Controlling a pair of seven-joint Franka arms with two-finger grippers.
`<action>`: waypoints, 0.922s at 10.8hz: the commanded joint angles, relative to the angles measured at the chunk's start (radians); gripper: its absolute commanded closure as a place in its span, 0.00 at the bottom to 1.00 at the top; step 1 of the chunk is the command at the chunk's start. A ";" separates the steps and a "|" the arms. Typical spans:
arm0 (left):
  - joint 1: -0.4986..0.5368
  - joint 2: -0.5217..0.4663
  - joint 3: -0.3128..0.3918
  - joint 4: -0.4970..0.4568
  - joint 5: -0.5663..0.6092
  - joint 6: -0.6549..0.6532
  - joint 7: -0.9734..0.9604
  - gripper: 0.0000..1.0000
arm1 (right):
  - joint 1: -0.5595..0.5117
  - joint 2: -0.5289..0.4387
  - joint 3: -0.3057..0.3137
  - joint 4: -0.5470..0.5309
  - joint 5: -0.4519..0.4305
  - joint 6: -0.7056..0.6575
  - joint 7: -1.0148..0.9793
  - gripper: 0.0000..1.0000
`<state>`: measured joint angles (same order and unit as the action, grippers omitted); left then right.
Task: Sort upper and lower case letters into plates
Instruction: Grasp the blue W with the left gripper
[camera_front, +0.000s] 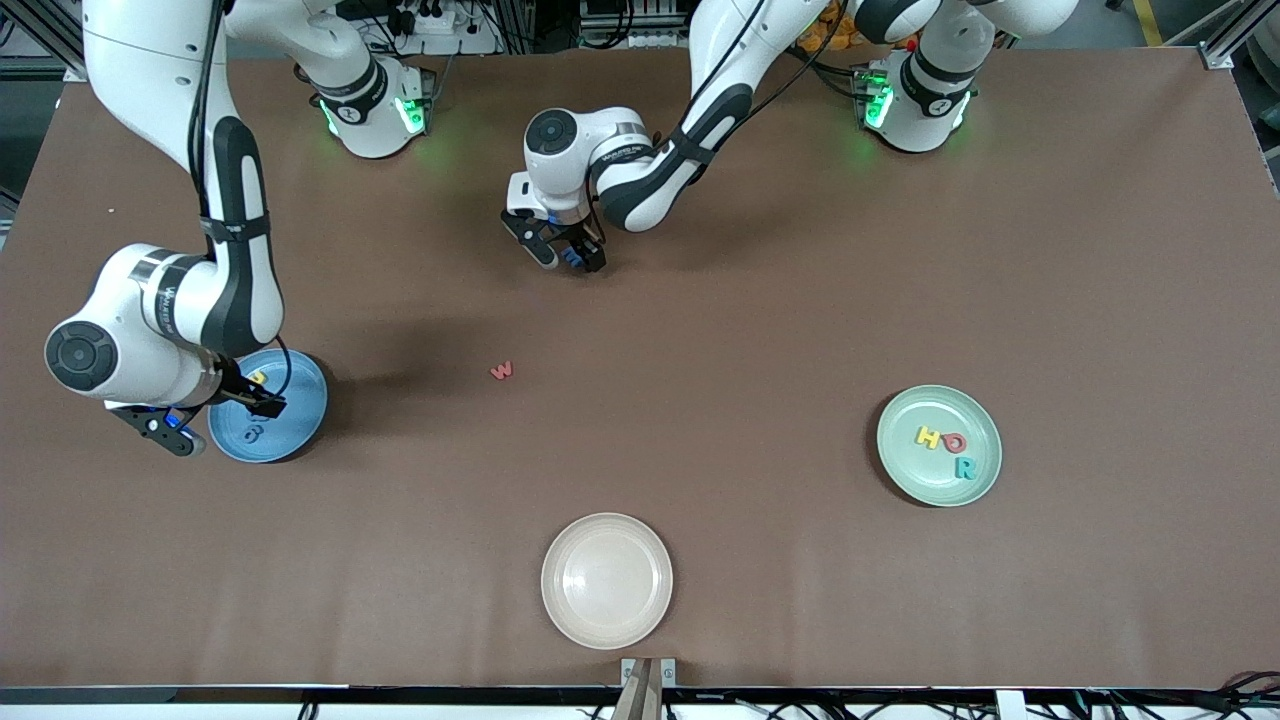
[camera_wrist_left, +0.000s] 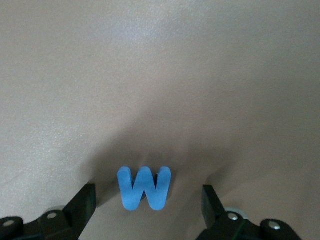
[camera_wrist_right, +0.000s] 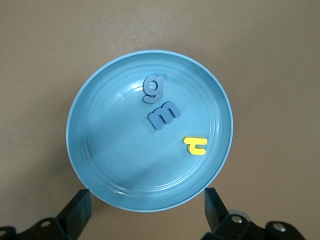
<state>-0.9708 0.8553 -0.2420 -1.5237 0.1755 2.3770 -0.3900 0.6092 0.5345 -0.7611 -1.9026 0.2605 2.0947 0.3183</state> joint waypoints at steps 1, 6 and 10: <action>-0.003 0.016 0.007 0.019 0.022 0.013 0.031 0.33 | 0.009 -0.010 -0.003 -0.001 0.008 -0.010 0.008 0.00; 0.003 0.005 0.013 0.017 0.025 0.016 0.056 1.00 | 0.067 -0.008 0.017 0.007 0.012 -0.022 0.160 0.00; 0.081 -0.126 0.041 0.007 0.016 -0.097 0.056 1.00 | 0.112 -0.010 0.035 0.008 0.155 -0.027 0.238 0.00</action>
<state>-0.9329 0.8179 -0.2005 -1.4926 0.1763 2.3606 -0.3384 0.6983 0.5346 -0.7238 -1.8975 0.3752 2.0832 0.5044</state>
